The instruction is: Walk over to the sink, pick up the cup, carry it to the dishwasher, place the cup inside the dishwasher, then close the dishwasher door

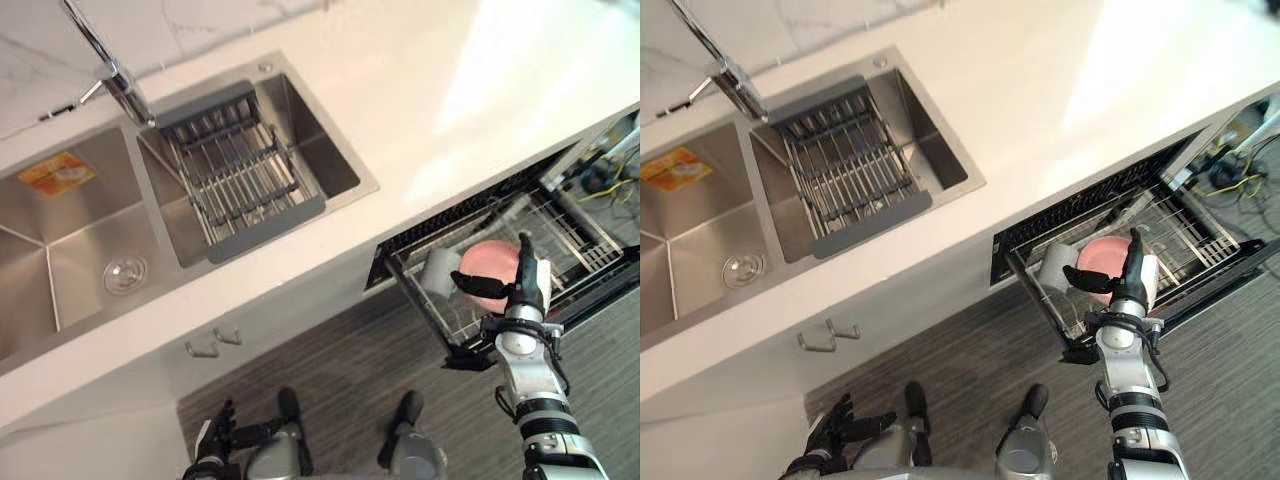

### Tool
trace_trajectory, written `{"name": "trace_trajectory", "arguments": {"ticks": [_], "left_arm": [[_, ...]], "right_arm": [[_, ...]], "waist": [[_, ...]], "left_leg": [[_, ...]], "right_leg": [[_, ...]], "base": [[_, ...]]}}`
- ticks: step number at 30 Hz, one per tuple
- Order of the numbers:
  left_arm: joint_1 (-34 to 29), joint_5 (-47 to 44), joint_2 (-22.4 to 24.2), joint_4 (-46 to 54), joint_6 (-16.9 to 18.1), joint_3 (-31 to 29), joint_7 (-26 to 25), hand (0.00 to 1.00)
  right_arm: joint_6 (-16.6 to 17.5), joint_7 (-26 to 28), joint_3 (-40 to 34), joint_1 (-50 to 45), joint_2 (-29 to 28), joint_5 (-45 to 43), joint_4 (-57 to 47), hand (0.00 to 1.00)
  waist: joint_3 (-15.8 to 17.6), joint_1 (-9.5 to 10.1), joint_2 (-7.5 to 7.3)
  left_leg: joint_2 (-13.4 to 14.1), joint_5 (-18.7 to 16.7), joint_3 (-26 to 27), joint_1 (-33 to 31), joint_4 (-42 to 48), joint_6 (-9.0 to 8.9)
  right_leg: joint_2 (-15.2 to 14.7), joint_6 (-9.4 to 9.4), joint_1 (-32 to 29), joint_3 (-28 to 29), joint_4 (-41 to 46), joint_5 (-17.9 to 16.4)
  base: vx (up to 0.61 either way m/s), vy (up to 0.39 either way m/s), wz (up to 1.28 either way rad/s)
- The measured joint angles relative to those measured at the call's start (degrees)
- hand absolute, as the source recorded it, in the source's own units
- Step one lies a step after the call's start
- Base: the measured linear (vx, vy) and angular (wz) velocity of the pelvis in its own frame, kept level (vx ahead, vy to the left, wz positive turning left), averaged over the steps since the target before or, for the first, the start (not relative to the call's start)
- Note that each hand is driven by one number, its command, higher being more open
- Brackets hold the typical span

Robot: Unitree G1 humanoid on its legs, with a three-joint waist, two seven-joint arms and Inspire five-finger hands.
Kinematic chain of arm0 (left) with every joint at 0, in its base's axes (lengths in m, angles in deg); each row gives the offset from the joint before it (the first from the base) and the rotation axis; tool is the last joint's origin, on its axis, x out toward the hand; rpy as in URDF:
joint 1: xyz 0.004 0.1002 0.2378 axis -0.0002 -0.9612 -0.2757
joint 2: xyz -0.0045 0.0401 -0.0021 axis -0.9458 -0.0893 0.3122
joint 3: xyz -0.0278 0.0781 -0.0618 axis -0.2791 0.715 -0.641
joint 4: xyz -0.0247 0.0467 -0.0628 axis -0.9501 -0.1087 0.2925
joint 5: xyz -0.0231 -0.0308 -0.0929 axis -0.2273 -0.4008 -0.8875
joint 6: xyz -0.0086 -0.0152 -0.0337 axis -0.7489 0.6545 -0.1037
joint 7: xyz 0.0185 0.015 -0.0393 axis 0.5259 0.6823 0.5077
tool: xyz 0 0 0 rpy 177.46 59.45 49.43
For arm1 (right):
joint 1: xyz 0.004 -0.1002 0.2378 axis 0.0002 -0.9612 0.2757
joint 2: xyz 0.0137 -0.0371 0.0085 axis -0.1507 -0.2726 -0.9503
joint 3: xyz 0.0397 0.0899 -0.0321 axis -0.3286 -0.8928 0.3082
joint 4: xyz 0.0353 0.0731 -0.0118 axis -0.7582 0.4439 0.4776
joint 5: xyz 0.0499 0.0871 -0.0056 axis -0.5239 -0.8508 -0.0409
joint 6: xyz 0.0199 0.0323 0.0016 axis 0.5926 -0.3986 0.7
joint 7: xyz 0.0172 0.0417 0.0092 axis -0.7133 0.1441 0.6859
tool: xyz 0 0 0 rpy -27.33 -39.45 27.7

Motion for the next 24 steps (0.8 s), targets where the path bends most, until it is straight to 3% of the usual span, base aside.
{"name": "trace_trajectory", "arguments": {"ticks": [4, 11, 14, 15, 19, 20, 24], "left_arm": [[-0.48, 0.47, 0.00, -1.46, -0.19, -2.09, -0.39, 1.00], [-3.42, 1.46, 0.03, -1.54, -0.07, -5.60, -0.43, 1.00], [-4.38, 3.77, 0.12, -1.63, -0.08, -5.65, -0.56, 1.00], [-4.58, 5.45, 0.29, -1.90, -0.12, -5.63, -0.68, 1.00], [-4.19, 5.42, 0.70, -2.72, -0.50, -5.42, -0.93, 1.00], [-3.69, 5.32, 0.93, -2.84, -0.92, -5.10, -0.95, 1.00], [-0.73, 3.70, 1.20, -2.84, -1.62, -2.17, -1.25, 1.00]], "right_arm": [[0.45, -1.30, -5.48, -0.74, 0.05, -0.95, -1.15, 1.00], [-0.17, -4.54, -17.19, -2.75, 0.24, -11.13, -0.27, 1.00], [-0.59, -4.32, -22.73, -2.80, 1.79, -22.26, 5.42, 1.00], [-1.03, -2.94, -26.02, -2.77, 2.54, -32.02, 11.01, 1.00], [-1.88, -1.03, -26.35, -2.80, 2.19, -41.22, 15.64, 1.00], [-2.11, -0.78, -26.34, -2.78, 2.12, -41.44, 16.26, 0.00], [-1.82, 0.30, -26.34, 2.08, 3.09, -43.92, 18.81, 0.00]], "waist": [[-2.15, -1.12, -0.69], [-4.88, -2.58, -0.87], [-6.28, -2.80, -0.91], [-7.19, -2.96, -0.85], [-7.29, -4.37, -0.41], [-7.00, -4.49, 0.01], [-3.06, -4.37, 2.03]], "left_leg": [[0.21, -0.54, 0.41, 2.35, -0.02, -0.36], [0.20, -1.11, 1.80, 5.00, -0.03, -0.45], [0.16, -1.30, 2.30, 5.80, -0.03, -0.51], [0.18, -1.31, 2.67, 6.17, -0.03, -0.52], [0.32, -1.41, 3.41, 6.29, -0.02, -0.66], [0.25, -1.49, 3.69, 5.80, -0.01, -0.76], [0.19, -1.07, 4.90, 1.90, -0.20, -0.98]], "right_leg": [[0.32, -0.01, 2.09, 0.45, -0.34, -0.06], [0.30, 0.02, 3.60, 1.57, -0.35, -0.09], [0.26, 0.02, 3.88, 2.07, -0.36, -0.10], [0.27, 0.01, 3.93, 2.50, -0.37, -0.10], [0.15, 0.03, 3.32, 3.39, -0.45, -0.25], [0.00, -0.24, 2.67, 3.63, -0.52, -0.28], [-1.01, -0.30, -2.96, 3.94, 1.78, -0.28]], "base": [[0.01, -0.013, -0.09], [0.00, 0.000, -0.12], [-0.01, 0.003, -0.11], [-0.01, 0.000, -0.11], [-0.04, 0.000, -0.13], [-0.05, 0.012, -0.09], [-0.08, 0.021, -0.18]]}}
